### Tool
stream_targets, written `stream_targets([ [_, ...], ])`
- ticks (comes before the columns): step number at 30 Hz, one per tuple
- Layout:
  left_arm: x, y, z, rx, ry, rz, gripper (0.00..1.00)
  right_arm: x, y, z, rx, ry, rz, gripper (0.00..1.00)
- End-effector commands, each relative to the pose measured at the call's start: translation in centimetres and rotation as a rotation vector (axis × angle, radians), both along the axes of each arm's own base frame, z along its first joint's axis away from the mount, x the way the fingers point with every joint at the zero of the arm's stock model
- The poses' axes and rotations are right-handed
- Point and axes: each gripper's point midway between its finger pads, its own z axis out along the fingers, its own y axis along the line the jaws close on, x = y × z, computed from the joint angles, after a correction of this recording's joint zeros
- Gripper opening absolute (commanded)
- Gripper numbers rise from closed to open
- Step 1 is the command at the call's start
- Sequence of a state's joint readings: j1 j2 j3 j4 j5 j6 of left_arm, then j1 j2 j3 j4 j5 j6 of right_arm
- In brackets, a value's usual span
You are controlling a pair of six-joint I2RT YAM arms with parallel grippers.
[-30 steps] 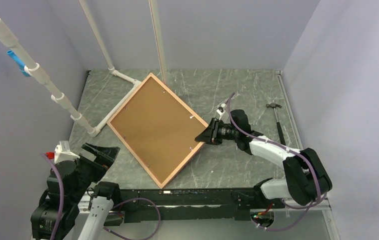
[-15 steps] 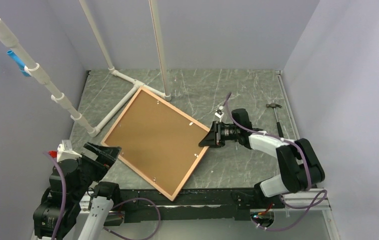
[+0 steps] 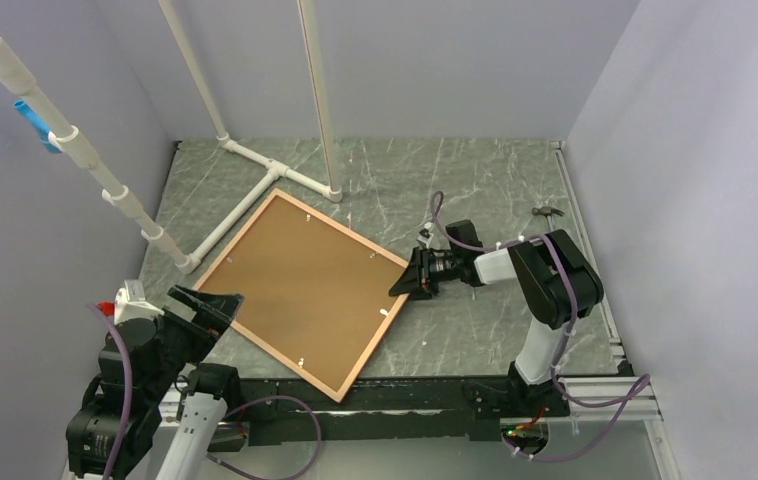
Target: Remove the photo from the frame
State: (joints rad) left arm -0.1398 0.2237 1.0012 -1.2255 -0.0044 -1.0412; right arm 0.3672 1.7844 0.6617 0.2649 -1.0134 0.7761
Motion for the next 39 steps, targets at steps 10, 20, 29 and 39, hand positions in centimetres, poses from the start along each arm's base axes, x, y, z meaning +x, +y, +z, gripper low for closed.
stream_targets([
  [10,-0.6,-0.1,0.4,-0.033,-0.039,0.004,0.98,4.4,-1.7,-4.7,-0.301,-0.124,-0.094,0.22],
  [20,-1.0,-0.4,-0.2,-0.015,-0.019,-0.026,0.98,7.0,-6.4,-3.7,-0.628,-0.298,-0.146,0.79],
  [29,-0.6,-1.2,0.0,0.001,-0.04,-0.091,0.99,8.2,-14.7,1.3,-1.005,-0.46,-0.431,0.96],
  [39,-0.2,-3.0,0.0,0.01,-0.038,-0.212,0.99,10.0,-19.9,2.4,-1.189,-0.464,-0.625,0.92],
])
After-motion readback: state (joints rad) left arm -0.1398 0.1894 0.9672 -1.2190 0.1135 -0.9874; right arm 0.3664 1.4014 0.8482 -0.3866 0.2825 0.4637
